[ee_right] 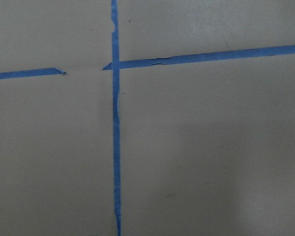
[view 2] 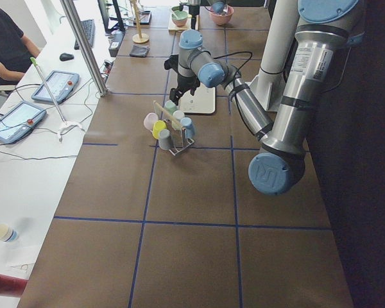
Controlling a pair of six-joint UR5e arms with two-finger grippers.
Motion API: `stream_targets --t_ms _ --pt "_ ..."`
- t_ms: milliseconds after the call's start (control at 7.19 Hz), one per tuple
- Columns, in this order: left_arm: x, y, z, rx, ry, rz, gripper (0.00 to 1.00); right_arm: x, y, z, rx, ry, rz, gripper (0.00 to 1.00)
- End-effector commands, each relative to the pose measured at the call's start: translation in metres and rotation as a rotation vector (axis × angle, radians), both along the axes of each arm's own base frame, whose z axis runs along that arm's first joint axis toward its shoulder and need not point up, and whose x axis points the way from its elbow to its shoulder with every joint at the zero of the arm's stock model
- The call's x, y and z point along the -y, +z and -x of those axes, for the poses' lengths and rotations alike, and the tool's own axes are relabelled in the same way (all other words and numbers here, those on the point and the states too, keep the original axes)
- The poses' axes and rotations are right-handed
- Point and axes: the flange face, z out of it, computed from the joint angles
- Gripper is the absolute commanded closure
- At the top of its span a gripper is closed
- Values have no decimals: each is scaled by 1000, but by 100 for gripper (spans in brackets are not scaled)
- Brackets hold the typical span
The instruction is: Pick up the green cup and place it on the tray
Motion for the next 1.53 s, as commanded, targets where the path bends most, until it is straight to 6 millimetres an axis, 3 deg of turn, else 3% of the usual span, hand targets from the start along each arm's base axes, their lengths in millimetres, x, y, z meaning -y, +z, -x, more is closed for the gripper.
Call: stream_targets --t_ms 0,139,278,695,834,973,1112,1251,1390 --pt "-10 -63 -83 81 28 -117 0 -6 20 -23 -11 -13 -12 0" --pt "-25 -84 -122 137 -12 -244 0 -6 24 -33 -16 -9 -21 0" --pt "-36 -80 -159 249 34 -391 0 -4 31 -37 -25 -13 -28 0" --pt "-6 -65 -219 517 157 -610 0 -9 52 -58 -50 -19 -46 0" --pt "-9 -62 -259 702 222 -773 0 -9 53 -60 -50 -17 -48 0" --pt "-14 -59 -276 846 318 -915 0 -11 55 -62 -53 -15 -42 0" --pt "-10 -45 -284 905 362 -927 0 -13 57 -65 -55 -10 -38 0" --pt "-6 -33 -318 988 399 -919 0 -15 61 -66 -60 -10 -30 0" --pt "-1 -34 -321 1121 448 -897 0 -16 63 -67 -61 -10 -27 0"
